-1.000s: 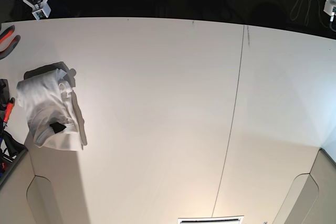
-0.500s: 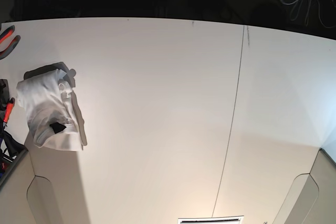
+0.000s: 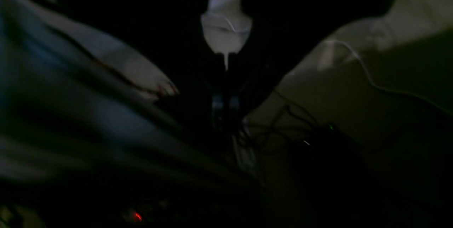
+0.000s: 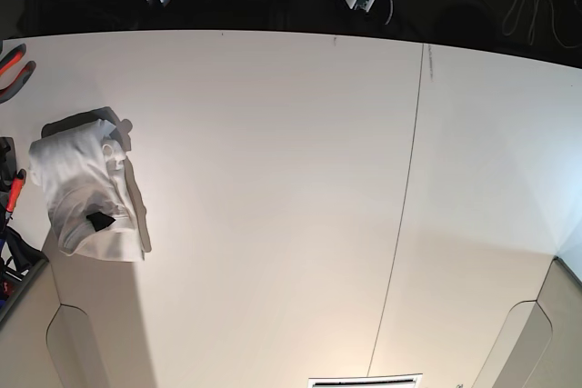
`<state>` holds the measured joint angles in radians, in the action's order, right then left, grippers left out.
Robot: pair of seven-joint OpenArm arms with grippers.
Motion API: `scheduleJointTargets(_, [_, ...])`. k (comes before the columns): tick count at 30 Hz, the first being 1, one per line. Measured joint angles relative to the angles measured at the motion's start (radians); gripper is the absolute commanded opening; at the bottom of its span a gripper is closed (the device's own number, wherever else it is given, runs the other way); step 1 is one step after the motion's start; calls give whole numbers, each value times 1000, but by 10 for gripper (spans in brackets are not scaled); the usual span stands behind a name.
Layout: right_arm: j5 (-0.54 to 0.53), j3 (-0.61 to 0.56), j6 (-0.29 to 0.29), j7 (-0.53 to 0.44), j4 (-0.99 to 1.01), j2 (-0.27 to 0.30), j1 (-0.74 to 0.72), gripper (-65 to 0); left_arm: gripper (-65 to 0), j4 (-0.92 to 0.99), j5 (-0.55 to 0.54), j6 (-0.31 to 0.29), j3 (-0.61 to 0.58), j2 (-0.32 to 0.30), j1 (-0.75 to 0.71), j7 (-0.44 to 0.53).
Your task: Layout the t-shirt on the table in an organized manner, then fold the t-shirt properly
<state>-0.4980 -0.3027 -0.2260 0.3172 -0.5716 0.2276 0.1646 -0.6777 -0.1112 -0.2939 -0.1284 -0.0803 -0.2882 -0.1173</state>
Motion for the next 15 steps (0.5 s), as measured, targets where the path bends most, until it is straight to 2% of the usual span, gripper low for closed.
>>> scheduleJointTargets(2, [38,-18,40,-2,2,-31,-10,-650,-650,11,5,6,-1,-3,12,4])
scheduleJointTargets(6, [50,-34,50,1,2,-68,-24,-650,-650,15,6,6,-2,-5,16,2])
scheduleJointTargets(15, [16,-34,51,-2,2,-72,-29,-650,-650,16,36,3,-2,-5,11,2])
